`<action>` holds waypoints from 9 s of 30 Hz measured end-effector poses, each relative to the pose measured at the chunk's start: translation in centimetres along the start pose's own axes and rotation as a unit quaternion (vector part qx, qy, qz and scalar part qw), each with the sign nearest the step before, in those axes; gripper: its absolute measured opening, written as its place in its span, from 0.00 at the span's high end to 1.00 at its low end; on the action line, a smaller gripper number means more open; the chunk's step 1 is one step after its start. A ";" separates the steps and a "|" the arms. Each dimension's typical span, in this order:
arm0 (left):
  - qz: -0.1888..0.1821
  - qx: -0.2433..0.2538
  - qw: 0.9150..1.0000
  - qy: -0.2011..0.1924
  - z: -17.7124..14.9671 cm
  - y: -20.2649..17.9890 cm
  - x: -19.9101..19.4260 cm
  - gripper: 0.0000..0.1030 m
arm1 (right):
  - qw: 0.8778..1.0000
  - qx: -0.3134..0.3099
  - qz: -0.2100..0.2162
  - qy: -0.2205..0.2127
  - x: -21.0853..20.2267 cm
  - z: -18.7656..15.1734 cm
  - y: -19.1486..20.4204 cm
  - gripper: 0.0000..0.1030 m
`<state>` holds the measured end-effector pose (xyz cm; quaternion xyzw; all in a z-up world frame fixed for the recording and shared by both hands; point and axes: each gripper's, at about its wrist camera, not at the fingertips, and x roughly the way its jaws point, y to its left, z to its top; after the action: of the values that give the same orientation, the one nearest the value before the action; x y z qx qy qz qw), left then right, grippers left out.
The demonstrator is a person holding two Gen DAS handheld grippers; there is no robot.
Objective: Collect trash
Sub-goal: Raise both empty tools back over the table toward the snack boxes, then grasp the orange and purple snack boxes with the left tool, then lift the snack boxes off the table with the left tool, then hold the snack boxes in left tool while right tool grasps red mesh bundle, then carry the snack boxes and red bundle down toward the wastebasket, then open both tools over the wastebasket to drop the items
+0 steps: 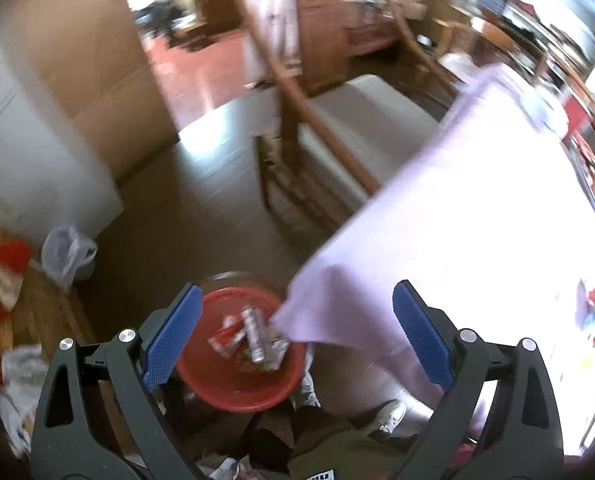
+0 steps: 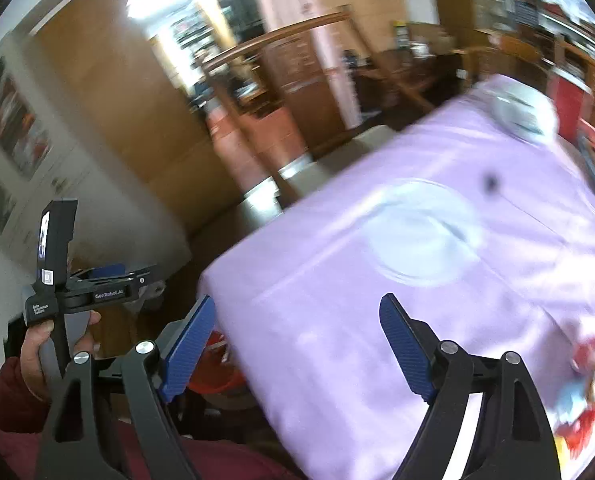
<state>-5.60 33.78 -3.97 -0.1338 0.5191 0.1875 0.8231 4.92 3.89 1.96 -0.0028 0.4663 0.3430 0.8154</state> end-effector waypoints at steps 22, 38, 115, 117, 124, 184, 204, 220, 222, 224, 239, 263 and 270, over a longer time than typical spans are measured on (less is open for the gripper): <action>-0.131 0.282 0.950 0.022 -3.6 -28.5 0.8 0.10 | 0.946 0.274 -0.144 -0.097 -14.3 -16.2 -18.3 0.19; -0.210 0.496 0.843 -0.007 -7.9 -46.8 -1.8 0.10 | 0.893 0.387 -0.178 -0.148 -18.6 -24.2 -23.0 0.19; -0.262 0.377 0.877 0.143 -5.5 -42.0 5.3 0.25 | 0.910 0.367 -0.157 -0.111 -16.2 -21.9 -23.9 0.19; -0.261 0.370 0.880 0.146 -5.3 -42.1 6.0 0.24 | 0.909 0.367 -0.161 -0.111 -16.4 -22.1 -23.7 0.19; -0.288 0.342 0.879 0.164 -4.7 -43.7 7.0 0.23 | 0.904 0.369 -0.184 -0.111 -17.3 -22.6 -23.1 0.19; -0.257 0.061 0.964 0.019 -0.5 -15.8 -2.6 0.50 | 0.960 0.216 -0.130 -0.120 -13.3 -11.3 -20.3 0.77; -0.105 -0.225 0.969 0.006 -9.8 7.7 -2.7 0.50 | 0.999 -0.003 0.044 -0.010 -2.4 -1.4 -5.6 0.77; -0.088 -0.269 0.956 0.079 -11.1 13.6 5.2 0.41 | 0.997 -0.046 0.028 0.046 1.4 -0.1 0.8 0.77; -0.092 -0.279 0.952 0.084 -11.4 14.0 5.5 0.36 | 0.997 -0.054 0.031 0.053 2.1 0.1 1.6 0.77; -0.094 -0.283 0.951 0.085 -11.5 14.4 5.5 0.35 | 0.996 -0.061 0.034 0.058 2.8 0.4 2.4 0.77; -0.049 -0.344 0.936 0.057 -13.8 19.6 1.8 0.25 | 0.966 -0.190 0.114 0.129 8.3 -0.1 12.9 0.76; -0.003 -0.374 0.926 0.050 -18.6 22.6 -1.5 0.17 | 0.916 -0.296 0.167 0.211 15.2 -2.1 24.7 0.49; -0.019 -0.329 0.943 0.046 -15.2 21.1 -0.7 0.17 | 0.937 -0.258 0.142 0.188 14.0 -0.7 22.1 0.48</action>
<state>-27.54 46.17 -10.37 -0.4151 0.4635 0.3256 0.7119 -3.35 28.36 -2.13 -0.2118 0.5017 0.5568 0.6273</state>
